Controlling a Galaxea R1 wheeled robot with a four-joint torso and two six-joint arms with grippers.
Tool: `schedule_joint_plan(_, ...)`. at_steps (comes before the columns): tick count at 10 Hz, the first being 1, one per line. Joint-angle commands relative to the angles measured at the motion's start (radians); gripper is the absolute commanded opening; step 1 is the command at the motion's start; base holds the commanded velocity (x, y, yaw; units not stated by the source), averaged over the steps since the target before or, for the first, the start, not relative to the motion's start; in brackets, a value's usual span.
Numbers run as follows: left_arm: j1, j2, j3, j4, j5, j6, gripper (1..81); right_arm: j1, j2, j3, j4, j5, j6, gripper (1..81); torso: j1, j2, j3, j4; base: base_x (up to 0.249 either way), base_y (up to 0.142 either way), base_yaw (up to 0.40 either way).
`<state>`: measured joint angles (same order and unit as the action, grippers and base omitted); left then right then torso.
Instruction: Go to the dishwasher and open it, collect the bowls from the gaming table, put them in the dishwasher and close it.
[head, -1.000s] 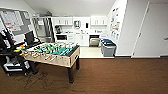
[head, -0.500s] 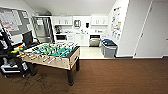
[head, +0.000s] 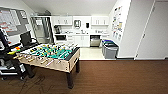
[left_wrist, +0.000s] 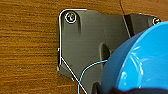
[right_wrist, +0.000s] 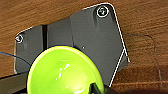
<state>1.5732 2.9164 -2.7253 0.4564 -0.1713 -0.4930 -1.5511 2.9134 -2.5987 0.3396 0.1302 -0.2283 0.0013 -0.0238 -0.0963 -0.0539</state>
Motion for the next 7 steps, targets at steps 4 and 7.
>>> schedule_joint_plan(4,-0.031,-0.009,-0.005,-0.002,0.044,0.005,1.0,0.038,-0.004,0.000,-0.007,-0.061,-0.003,1.0,0.000,0.000,0.000,0.000,0.176,0.000,0.000)
schedule_joint_plan(7,-0.029,-0.006,-0.005,-0.002,0.045,0.008,1.0,0.039,-0.003,0.000,-0.005,-0.061,-0.003,1.0,0.000,0.000,0.000,0.000,0.177,0.000,0.000)
